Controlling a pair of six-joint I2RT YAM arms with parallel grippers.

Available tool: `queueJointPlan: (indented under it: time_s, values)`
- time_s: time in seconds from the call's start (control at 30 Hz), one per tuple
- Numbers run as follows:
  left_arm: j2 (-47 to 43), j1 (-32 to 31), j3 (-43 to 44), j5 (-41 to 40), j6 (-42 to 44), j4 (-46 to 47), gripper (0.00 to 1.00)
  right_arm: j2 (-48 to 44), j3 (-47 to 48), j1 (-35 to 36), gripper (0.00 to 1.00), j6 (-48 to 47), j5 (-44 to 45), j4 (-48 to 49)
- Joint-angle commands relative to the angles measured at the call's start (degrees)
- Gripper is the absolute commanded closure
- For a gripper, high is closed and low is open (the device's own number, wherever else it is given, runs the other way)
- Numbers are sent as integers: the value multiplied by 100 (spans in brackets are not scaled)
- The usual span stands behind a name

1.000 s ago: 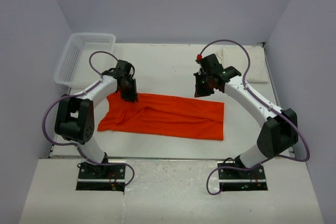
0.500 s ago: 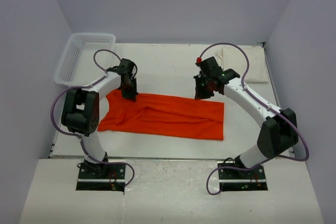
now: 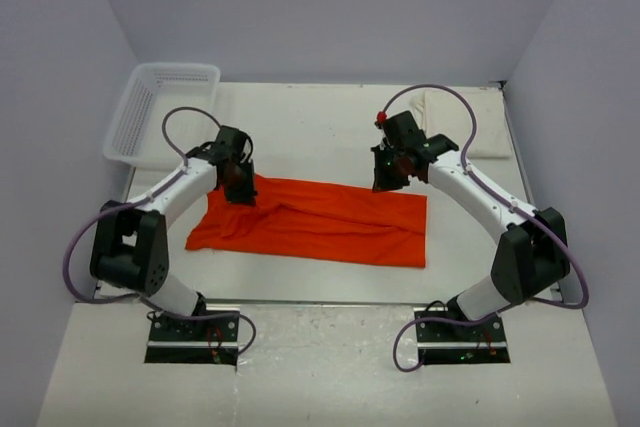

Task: Fold and stack the t-shirts
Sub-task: Fold the other side of the tshirt into a rectangle

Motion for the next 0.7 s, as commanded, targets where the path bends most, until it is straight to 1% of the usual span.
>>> queueJointPlan:
  time_s: [0.0,0.03,0.07,0.1,0.17,0.2,0.23,0.27,0.3,0.33,0.37,0.4,0.43,0.5,0.57,0.67]
  values:
    - [-1038,-396,-487,239,-377,-164,100,-225,-64,-17,100,46,-111,222]
    - [-1266,-503,-585,256,-491,-208,100,-225,-90,-17,100,55,-128,249]
    - [-1704,-626,-760,291,-744,-243,100,-190,-125,-17,100,63,-146,284]
    - [-1925,-966,-866,344,-903,-217,100,-181,-152,-17,100,72,-129,293]
    - [-2347,-1355,-1173,353,-1342,-129,100,-146,-187,-17,100,72,-94,336]
    - [-2367,-1548,-1192,370,-1423,-103,100,-128,-179,-26,100,72,-85,328]
    - [-2350,-1602,-1166,249,-1441,-120,100,-111,-161,-26,100,72,-93,337]
    - [-2228,-1620,-896,30,-1363,-199,100,-93,-100,-18,100,64,-128,337]
    - [-2157,-1620,-685,-581,-1292,-461,100,-58,-73,-17,100,72,-163,328]
    - [-2060,-1620,-448,-988,-1170,-602,100,-58,-56,-17,100,72,-190,337]
    - [-1825,-1594,7,-1374,-1099,-726,100,-75,-64,-26,100,72,-216,345]
    - [-1692,-1472,194,-1718,-1020,-875,100,-119,-82,-26,100,64,-234,345]
    - [-1395,-1314,475,-1756,-862,-876,100,-145,-117,-18,100,55,-225,337]
    - [-1085,-1225,722,-1713,-738,-903,100,-207,-178,-17,100,63,-217,328]
    - [-656,-1163,977,-1852,-668,-885,100,-277,-283,-26,100,46,-217,345]
    - [-163,-917,1075,-1581,-571,-771,100,-392,-380,-18,100,37,-129,337]
